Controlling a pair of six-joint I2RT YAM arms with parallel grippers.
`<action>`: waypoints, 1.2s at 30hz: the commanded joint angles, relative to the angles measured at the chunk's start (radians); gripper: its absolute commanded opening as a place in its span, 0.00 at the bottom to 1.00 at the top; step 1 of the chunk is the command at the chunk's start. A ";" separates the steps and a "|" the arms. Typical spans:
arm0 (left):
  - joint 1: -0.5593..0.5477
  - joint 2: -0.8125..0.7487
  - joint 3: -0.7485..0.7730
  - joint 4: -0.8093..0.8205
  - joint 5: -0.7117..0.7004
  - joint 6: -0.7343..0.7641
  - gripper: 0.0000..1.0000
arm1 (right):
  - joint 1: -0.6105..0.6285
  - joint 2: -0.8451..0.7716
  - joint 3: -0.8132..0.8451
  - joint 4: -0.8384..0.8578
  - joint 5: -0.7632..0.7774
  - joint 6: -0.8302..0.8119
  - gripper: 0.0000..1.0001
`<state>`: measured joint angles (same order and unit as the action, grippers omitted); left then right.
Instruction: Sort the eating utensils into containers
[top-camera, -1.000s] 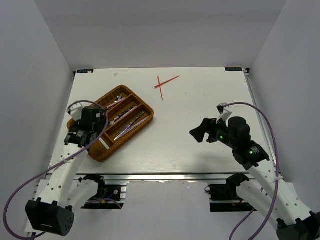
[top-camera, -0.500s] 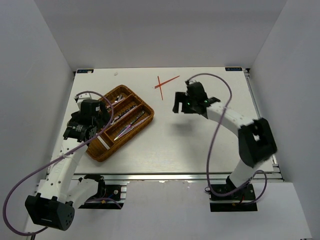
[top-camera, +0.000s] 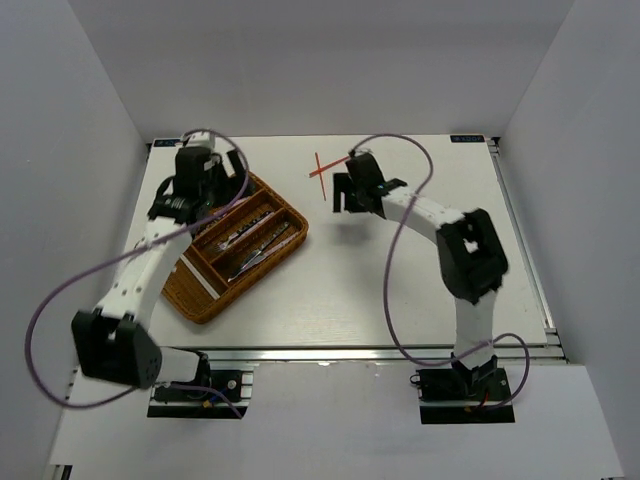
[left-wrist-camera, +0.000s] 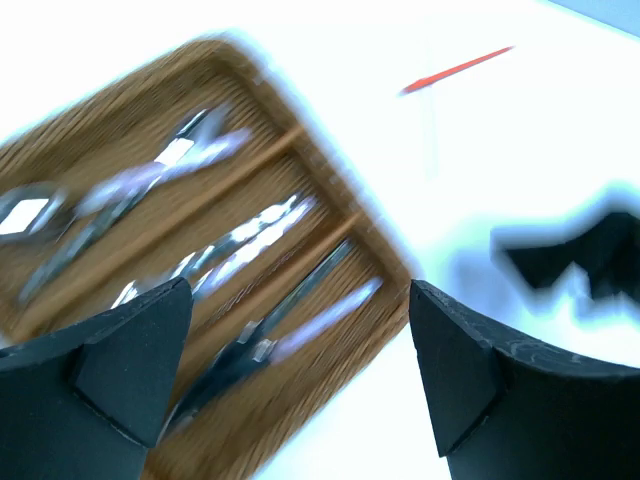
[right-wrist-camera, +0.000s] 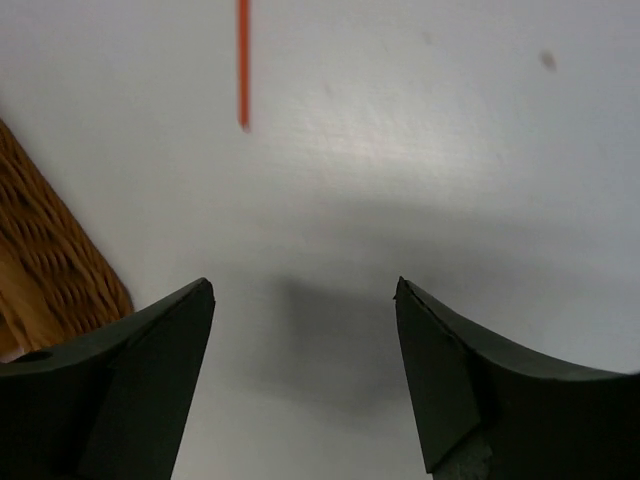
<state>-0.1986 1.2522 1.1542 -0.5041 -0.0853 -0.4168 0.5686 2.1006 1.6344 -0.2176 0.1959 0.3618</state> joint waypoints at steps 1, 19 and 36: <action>-0.031 0.211 0.172 0.162 0.193 0.041 0.98 | -0.045 -0.313 -0.224 0.035 0.053 0.028 0.79; -0.130 1.158 1.111 0.236 0.470 0.567 0.78 | -0.116 -1.304 -1.033 -0.029 -0.270 0.046 0.85; -0.140 1.357 1.147 0.211 0.481 0.624 0.65 | -0.116 -1.337 -1.024 -0.054 -0.282 0.035 0.84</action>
<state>-0.3363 2.6507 2.2841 -0.3134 0.3794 0.1852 0.4526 0.7761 0.5995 -0.2890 -0.0753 0.4080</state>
